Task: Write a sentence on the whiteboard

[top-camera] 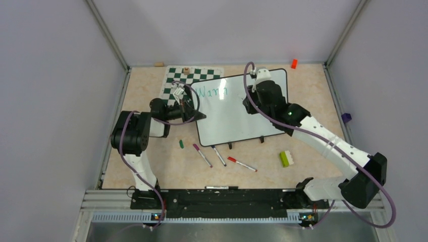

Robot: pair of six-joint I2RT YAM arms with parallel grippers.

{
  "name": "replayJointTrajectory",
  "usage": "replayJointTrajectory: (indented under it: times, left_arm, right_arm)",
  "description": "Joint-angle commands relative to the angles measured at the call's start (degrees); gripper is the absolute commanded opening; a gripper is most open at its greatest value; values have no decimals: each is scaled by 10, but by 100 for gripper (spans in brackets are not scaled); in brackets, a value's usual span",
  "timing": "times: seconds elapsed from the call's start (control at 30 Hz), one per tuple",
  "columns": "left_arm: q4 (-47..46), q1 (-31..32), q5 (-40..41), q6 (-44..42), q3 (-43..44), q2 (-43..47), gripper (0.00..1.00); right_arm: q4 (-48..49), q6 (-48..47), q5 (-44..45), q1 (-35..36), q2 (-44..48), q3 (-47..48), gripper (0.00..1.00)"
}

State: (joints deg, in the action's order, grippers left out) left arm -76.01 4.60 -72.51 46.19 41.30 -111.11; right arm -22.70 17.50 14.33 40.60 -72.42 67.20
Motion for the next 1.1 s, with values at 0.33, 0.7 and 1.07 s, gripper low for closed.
replayJointTrajectory:
  times: [0.33, 0.7, 1.07]
  left_arm:
    - [-159, -23, -15, 88, 66, -75, 0]
    - [-168, -31, -16, 82, 45, -63, 0]
    - [-168, -42, -12, 82, 32, -46, 0]
  right_arm:
    - [-38, -48, 12, -20, -26, 92, 0]
    - [-35, -50, -3, -32, -1, 81, 0]
    - [-32, -39, 10, -34, 12, 60, 0]
